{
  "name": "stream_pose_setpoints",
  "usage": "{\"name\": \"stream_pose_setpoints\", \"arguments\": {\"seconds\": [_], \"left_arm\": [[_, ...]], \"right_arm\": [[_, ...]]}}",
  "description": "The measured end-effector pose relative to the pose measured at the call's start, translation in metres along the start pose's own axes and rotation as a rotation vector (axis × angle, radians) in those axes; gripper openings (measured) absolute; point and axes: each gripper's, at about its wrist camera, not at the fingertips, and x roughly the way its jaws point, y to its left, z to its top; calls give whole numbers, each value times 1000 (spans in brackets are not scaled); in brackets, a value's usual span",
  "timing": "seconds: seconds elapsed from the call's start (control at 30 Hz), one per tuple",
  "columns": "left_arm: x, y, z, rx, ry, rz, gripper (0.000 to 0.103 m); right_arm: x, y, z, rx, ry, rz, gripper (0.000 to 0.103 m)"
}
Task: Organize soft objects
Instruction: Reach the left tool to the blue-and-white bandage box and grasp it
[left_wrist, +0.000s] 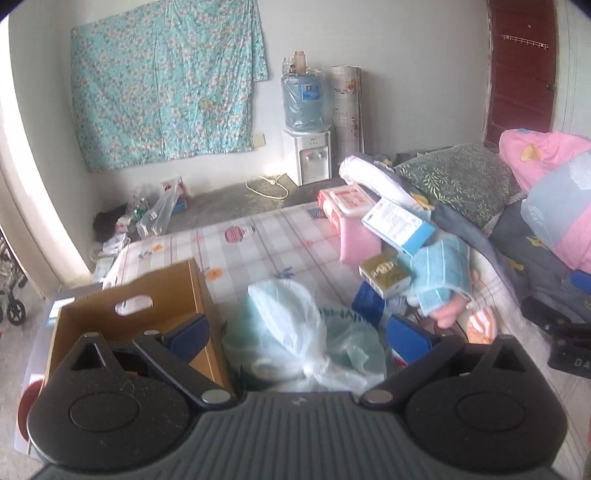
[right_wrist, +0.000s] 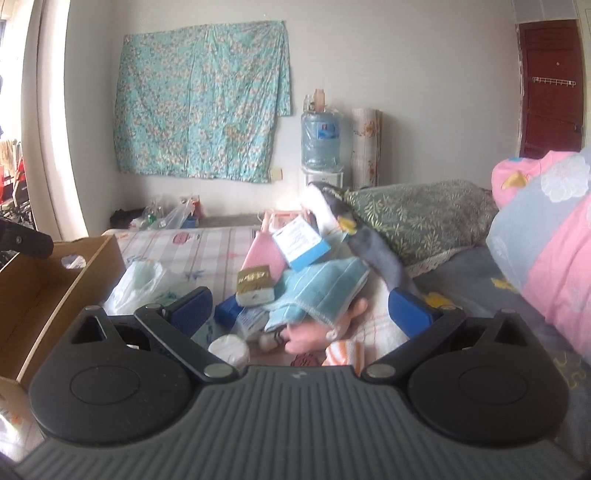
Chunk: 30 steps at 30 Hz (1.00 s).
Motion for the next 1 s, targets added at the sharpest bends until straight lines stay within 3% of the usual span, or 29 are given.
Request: {"name": "stream_pose_setpoints", "arguments": {"seconds": [0.13,0.3,0.4,0.5,0.67,0.83,1.0], "left_arm": [[58,-14,51,37,25,-36,102],[141,-37,82,72,27,-69,100],[193,-42,93,41,87,-165,86],[235,-42,100,-21,141,-242,70],[288,-46,115,-53,212,-319,39],[330,-54,123,-105,296,-415,39],[368,-67,123,-159,380,-491,56]], "right_arm": [[37,-27,38,21,-10,22,102],[119,-62,78,100,62,104,101],[176,-78,95,173,134,155,98],[240,-83,102,201,222,171,86],[327,-79,100,224,378,199,50],[387,-78,90,253,459,220,45],[417,-88,81,312,498,252,45]]}}
